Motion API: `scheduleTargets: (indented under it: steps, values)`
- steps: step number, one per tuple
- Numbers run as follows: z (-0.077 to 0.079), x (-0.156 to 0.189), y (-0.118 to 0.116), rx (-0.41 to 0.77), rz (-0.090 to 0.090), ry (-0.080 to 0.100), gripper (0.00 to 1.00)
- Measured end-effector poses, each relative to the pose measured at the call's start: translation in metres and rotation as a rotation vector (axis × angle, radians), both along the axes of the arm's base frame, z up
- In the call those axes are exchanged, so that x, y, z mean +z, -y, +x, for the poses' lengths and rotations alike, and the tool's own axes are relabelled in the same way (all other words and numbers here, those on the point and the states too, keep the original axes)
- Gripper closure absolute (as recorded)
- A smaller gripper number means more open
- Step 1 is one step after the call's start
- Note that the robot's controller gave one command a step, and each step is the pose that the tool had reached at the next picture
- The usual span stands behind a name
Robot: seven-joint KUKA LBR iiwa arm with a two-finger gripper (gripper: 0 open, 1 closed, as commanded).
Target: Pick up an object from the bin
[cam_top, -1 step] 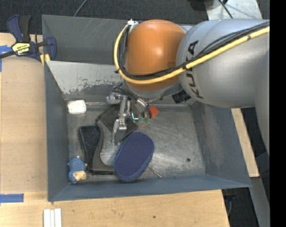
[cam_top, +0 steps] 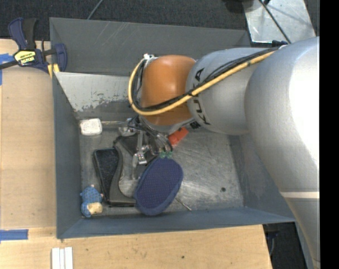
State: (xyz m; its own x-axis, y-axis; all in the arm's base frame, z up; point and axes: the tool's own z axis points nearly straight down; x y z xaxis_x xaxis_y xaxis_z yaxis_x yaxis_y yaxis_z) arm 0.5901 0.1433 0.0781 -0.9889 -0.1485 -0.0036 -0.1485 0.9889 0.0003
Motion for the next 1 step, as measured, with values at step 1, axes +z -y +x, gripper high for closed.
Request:
scheduleTargets:
  steps: [1]
  values:
    - [0.0114, -0.0015, 0.0663, 0.11, 0.006, 0.014, 0.0]
